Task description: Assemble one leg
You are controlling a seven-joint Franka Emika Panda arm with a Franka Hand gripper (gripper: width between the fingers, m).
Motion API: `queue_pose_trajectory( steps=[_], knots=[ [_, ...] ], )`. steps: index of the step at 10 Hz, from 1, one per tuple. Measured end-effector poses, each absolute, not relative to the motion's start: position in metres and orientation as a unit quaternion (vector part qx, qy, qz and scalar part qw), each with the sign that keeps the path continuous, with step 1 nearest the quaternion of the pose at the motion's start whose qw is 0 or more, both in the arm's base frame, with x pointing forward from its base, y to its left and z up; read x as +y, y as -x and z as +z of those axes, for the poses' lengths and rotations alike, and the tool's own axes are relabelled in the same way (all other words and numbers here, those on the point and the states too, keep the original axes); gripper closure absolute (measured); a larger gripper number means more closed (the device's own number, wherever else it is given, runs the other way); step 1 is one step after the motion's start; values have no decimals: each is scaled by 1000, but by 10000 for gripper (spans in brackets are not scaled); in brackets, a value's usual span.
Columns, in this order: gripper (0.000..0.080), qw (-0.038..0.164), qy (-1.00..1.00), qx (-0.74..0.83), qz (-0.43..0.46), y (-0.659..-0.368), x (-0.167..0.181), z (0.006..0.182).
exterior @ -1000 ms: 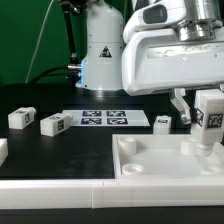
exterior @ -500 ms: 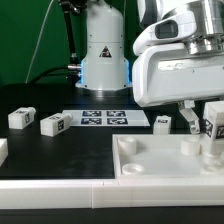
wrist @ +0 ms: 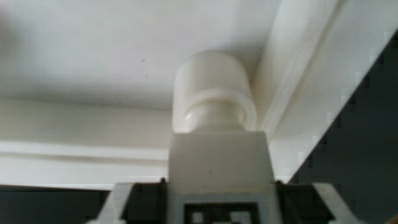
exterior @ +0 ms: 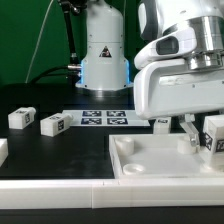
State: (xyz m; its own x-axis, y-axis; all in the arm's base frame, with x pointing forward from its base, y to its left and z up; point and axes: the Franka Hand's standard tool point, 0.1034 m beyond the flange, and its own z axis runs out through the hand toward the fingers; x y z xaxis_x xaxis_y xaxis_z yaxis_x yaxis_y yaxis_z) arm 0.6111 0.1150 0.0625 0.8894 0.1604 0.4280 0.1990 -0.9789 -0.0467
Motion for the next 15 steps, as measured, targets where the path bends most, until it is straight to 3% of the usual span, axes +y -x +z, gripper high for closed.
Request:
queue_pose_trajectory(
  steps=[5, 6, 7, 8, 9, 13, 15],
  knots=[
    [509, 40, 963, -95, -248, -598, 114, 60],
    [450, 40, 963, -95, -248, -598, 114, 60],
    [262, 40, 963, -95, -248, -598, 114, 60],
    [262, 40, 963, -95, -248, -598, 114, 60],
    [173, 40, 963, -95, -248, -598, 114, 60],
    [150, 39, 965, -96, -241, -598, 113, 62],
    [150, 38, 967, -94, -233, -605, 104, 92]
  ],
)
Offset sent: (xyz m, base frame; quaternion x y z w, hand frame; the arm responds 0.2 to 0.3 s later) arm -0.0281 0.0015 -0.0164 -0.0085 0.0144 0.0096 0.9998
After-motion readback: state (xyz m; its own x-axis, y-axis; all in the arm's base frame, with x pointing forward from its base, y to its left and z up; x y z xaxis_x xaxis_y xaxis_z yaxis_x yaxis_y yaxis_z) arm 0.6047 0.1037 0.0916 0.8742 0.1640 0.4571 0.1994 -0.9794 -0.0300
